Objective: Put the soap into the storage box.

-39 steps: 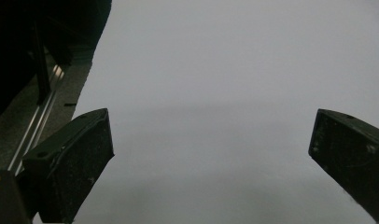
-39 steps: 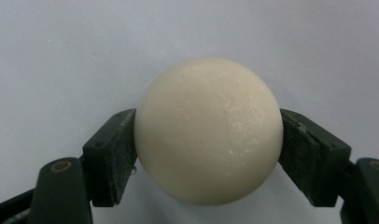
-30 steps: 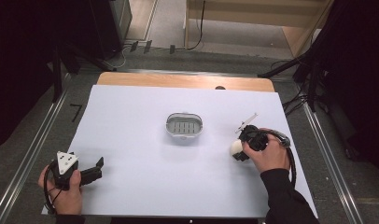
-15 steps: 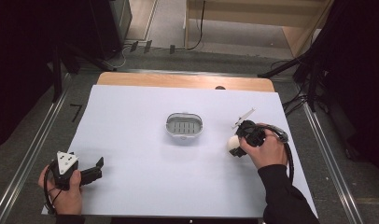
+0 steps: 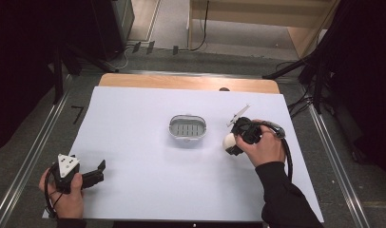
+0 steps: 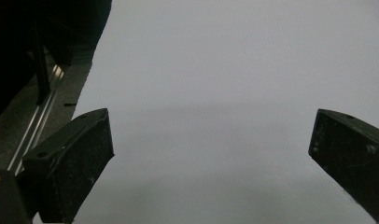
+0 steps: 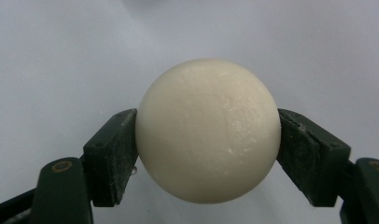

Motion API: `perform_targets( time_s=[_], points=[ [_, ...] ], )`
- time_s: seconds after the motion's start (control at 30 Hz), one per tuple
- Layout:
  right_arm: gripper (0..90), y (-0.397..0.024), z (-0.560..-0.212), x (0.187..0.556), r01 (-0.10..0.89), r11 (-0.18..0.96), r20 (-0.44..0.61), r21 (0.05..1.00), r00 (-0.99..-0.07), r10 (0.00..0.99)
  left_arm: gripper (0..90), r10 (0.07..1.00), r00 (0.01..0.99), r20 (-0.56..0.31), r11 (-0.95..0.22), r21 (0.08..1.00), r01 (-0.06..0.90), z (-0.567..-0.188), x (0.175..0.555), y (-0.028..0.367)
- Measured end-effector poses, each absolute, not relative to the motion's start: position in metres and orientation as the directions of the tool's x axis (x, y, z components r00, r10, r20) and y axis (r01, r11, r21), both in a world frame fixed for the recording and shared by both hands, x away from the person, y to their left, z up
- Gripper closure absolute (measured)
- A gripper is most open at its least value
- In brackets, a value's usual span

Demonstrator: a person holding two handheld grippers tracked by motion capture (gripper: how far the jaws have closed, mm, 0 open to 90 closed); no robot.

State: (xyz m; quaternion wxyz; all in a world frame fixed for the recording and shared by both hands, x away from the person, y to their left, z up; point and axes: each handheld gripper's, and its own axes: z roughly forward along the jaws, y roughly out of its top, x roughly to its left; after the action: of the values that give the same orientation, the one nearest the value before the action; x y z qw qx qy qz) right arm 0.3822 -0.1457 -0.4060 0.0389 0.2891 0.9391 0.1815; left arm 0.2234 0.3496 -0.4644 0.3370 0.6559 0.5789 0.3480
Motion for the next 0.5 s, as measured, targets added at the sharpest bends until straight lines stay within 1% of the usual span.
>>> perform_targets(
  time_s=[0.5],
  points=[
    [25.4, -0.120, -0.393, 0.390, 0.493, 0.789, 0.020, 0.368, -0.852, 0.523, 0.2, 0.995, 0.087, 0.058, -0.095, 0.847, 0.523, -0.464, 0.223, 0.350]
  ],
)
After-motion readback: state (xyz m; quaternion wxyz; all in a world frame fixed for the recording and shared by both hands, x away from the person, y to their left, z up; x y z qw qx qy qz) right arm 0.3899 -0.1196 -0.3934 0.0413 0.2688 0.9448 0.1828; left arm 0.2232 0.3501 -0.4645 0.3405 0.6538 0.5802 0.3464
